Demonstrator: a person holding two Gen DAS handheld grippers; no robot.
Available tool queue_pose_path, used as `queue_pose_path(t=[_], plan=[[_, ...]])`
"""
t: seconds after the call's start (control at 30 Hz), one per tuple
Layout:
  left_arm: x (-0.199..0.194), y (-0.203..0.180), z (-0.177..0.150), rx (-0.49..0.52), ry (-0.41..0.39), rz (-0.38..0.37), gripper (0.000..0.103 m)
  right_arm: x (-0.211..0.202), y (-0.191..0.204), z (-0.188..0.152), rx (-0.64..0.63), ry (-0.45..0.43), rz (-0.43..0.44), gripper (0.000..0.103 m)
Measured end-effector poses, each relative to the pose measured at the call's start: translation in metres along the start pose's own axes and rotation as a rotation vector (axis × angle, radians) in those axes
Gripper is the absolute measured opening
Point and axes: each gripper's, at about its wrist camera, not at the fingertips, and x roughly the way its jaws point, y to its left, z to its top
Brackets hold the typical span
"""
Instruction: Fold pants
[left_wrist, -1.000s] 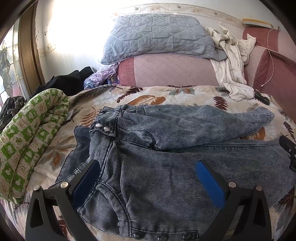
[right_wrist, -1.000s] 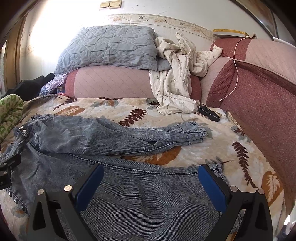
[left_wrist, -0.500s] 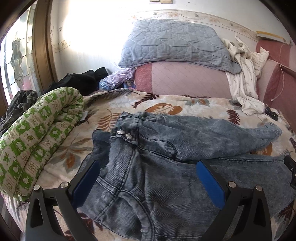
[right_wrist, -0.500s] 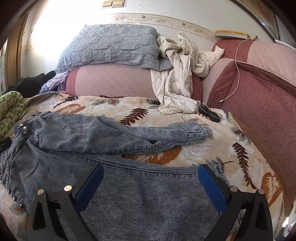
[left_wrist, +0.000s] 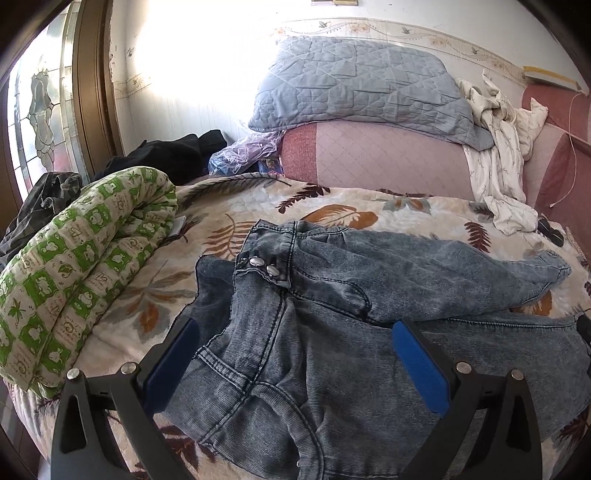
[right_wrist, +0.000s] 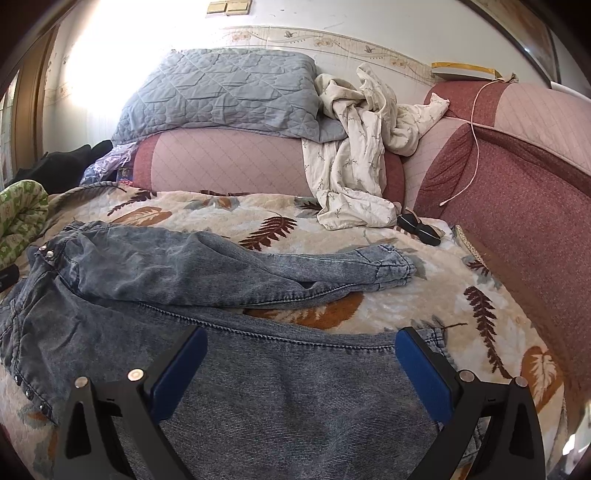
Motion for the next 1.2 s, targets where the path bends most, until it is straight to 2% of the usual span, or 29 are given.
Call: queue_pose_path(t=[0.17,0.3,0.5,0.57,0.7,0.8,0.97,1.1,1.2], plan=[[0.019,-0.001,0.007,0.021,0.045,0.009,0.103,0.011,-0.017,0.021,0.052,-0.040,-0.028,0.103],[0.033,0.008,0.017,0.013,0.064,0.027,0.103,0.039,-0.043,0.046,0.112,-0.051,-0.050,0.103],[0.066,0.034,0.051,-0.027,0.066,0.073,0.103,0.099,-0.087,0.075,0.214,0.056,0.064,0.103],[0.080,0.042,0.064,-0.029,0.067,0.096,0.103,0.118,-0.096,0.078,0.240,0.099,0.102,0.103],[0.111,0.060,0.080,-0.070,0.097,0.113,0.103,0.145,-0.109,0.083,0.258,0.132,0.083,0.103],[0.130,0.070,0.079,-0.081,0.130,0.136,0.103,0.153,-0.118,0.084,0.273,0.132,0.064,0.103],[0.142,0.087,0.069,-0.123,0.178,0.152,0.103,0.168,-0.156,0.086,0.389,0.149,0.072,0.103],[0.141,0.090,0.066,-0.123,0.167,0.168,0.103,0.168,-0.194,0.070,0.570,0.183,0.103,0.102],[0.142,0.090,0.066,-0.114,0.166,0.173,0.103,0.174,-0.199,0.063,0.612,0.234,0.120,0.095]])
